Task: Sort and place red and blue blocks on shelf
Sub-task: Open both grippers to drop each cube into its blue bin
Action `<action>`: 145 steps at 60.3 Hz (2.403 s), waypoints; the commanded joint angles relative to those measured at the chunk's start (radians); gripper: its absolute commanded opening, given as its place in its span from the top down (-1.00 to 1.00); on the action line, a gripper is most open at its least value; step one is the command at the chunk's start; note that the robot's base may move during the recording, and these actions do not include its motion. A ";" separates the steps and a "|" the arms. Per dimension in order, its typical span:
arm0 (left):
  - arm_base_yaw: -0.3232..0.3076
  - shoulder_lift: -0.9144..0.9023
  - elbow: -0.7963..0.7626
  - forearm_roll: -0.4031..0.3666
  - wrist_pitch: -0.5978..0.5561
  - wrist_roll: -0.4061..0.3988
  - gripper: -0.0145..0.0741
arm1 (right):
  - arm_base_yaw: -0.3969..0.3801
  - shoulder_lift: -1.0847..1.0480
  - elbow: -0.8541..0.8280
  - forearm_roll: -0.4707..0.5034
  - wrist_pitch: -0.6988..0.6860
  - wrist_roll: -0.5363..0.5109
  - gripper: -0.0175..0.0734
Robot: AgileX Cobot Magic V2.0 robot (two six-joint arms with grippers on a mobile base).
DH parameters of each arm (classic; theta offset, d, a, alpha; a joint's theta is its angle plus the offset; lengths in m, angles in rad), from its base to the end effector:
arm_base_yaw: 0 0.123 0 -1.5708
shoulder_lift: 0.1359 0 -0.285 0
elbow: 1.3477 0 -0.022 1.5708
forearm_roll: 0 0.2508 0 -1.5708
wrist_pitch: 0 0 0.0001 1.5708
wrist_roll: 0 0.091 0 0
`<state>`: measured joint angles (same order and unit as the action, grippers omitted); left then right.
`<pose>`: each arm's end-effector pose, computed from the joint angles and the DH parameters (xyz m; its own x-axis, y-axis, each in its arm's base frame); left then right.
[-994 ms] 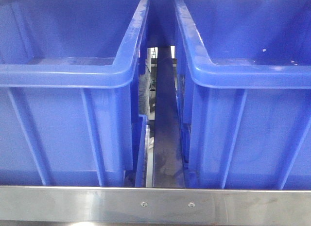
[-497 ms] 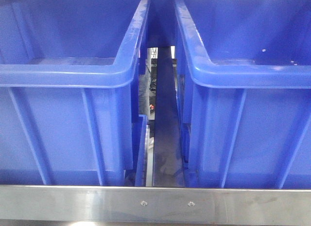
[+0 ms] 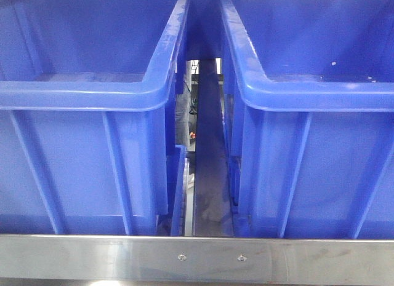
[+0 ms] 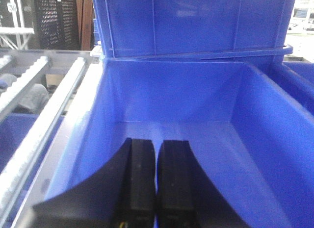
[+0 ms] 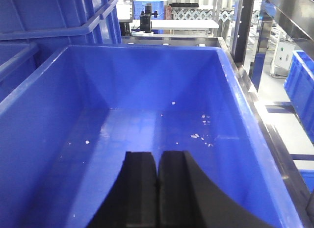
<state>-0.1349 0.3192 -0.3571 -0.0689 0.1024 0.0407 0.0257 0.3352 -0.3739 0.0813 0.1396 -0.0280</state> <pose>0.0803 -0.0115 0.3034 0.0188 -0.0306 -0.9994 0.1420 0.9895 -0.0277 0.0830 0.0032 0.3044 -0.0152 0.0521 -0.9985 -0.0362 0.9980 0.0526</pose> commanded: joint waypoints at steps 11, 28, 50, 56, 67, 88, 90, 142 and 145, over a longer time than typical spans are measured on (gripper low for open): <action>-0.002 0.005 -0.031 0.003 -0.087 -0.005 0.39 | -0.004 0.007 -0.029 -0.002 -0.079 -0.008 0.50; -0.002 0.005 -0.031 0.003 -0.087 -0.005 0.39 | -0.004 0.007 -0.029 -0.002 -0.079 -0.008 0.50; -0.002 0.005 -0.031 0.003 -0.087 -0.005 0.39 | -0.004 -0.164 0.129 -0.062 -0.095 -0.008 0.50; -0.002 0.005 -0.031 0.003 -0.087 -0.005 0.39 | -0.004 -0.239 0.194 -0.061 -0.120 -0.008 0.50; -0.002 0.005 -0.031 0.003 -0.087 -0.005 0.39 | -0.004 -0.357 0.304 -0.061 -0.159 -0.008 0.50; -0.002 0.005 -0.031 0.003 -0.085 -0.005 0.39 | -0.004 -0.367 0.382 -0.051 -0.266 -0.007 0.50; -0.002 0.005 -0.031 0.003 -0.085 -0.005 0.39 | -0.004 -0.367 0.382 -0.046 -0.265 -0.007 0.50; -0.002 0.005 -0.031 0.003 -0.085 -0.005 0.39 | -0.004 -0.367 0.382 -0.011 -0.267 -0.007 0.50; -0.002 0.005 -0.031 0.003 -0.085 -0.005 0.39 | -0.004 -0.367 0.382 -0.011 -0.267 -0.007 0.50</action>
<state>-0.1349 0.3184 -0.3571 -0.0657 0.0982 0.0407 0.0257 -0.0109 0.0297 0.0654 -0.0274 -0.0280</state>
